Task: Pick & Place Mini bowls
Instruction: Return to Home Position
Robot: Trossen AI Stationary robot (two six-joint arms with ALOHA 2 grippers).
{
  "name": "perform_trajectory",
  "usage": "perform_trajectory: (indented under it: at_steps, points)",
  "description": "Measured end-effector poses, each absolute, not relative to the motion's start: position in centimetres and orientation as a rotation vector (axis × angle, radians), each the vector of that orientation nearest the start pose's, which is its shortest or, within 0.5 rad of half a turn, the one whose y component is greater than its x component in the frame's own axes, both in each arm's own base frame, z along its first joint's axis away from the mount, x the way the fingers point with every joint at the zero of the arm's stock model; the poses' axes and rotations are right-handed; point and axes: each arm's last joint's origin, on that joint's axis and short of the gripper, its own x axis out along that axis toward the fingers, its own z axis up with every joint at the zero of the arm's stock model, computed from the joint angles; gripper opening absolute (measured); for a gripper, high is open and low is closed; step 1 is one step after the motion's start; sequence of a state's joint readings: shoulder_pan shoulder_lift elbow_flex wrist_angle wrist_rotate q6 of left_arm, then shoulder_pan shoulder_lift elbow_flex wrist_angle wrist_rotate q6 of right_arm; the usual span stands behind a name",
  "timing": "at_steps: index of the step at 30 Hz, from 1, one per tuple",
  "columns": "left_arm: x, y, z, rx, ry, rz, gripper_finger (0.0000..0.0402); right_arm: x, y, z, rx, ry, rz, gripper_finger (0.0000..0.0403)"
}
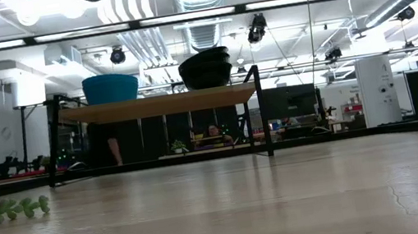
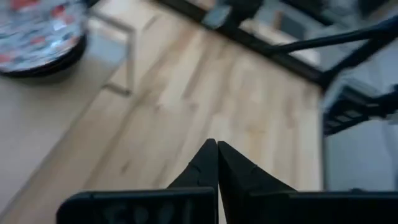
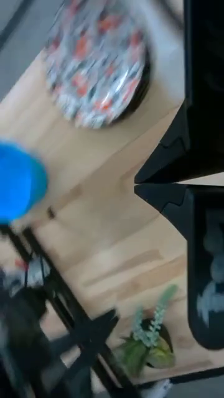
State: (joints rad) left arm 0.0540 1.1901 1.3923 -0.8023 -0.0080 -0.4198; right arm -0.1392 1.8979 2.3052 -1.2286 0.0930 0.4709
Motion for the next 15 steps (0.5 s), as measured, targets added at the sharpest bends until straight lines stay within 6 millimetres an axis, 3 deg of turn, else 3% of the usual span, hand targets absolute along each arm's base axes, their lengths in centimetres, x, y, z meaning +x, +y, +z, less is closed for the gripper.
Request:
perform_trajectory:
  at_steps: [4, 9, 12, 15]
  points:
    - [22.0, 1.1, 38.8, -0.442, 0.478, 0.143, 0.0002, 38.4, -2.9, 42.1, 0.376, 0.742, -0.315, 0.0008]
    - [18.3, 0.9, 37.6, -0.454, 0.373, 0.120, 0.0000, 39.1, -0.8, 40.5, 0.310, 0.680, -0.165, 0.0008]
    - [15.8, 0.8, 37.0, -0.464, 0.299, 0.107, 0.0000, 38.8, 0.1, 40.1, 0.341, 0.561, -0.014, 0.0008]
    - [13.5, 0.8, 36.5, -0.489, 0.182, 0.121, 0.0000, 37.5, 0.2, 39.1, 0.353, 0.488, 0.007, 0.0008]
